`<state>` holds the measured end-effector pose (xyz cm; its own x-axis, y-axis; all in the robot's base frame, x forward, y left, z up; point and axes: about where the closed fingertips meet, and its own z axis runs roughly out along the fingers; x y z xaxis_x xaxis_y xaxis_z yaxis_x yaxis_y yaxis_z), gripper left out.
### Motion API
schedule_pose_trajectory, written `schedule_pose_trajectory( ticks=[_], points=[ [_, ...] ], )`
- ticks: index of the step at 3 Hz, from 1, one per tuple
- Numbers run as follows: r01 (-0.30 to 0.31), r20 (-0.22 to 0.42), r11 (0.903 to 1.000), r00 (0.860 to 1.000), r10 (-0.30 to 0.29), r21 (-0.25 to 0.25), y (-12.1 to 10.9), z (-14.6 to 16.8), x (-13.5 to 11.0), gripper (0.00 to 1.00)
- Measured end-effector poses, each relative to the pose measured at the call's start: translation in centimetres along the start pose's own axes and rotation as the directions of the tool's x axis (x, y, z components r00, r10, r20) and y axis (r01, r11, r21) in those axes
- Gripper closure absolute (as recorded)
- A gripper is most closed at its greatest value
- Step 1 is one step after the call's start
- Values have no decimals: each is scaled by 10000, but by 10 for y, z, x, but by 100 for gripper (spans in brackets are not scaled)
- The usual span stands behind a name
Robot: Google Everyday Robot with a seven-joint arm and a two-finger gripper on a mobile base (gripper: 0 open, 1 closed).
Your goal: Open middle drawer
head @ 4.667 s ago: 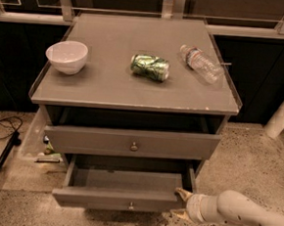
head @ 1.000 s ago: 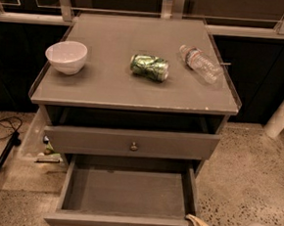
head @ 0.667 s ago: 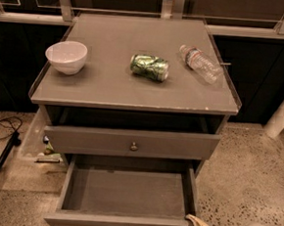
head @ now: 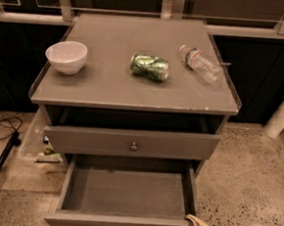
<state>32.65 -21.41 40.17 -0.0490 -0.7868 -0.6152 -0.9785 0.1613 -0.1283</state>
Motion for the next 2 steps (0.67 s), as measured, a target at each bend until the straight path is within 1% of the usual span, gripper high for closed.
schedule_pose_trajectory(
  ticks=[1, 2],
  points=[
    [0, 1, 10000, 10000, 0, -1, 0, 0, 0, 0],
    [0, 1, 10000, 10000, 0, -1, 0, 0, 0, 0]
  ],
)
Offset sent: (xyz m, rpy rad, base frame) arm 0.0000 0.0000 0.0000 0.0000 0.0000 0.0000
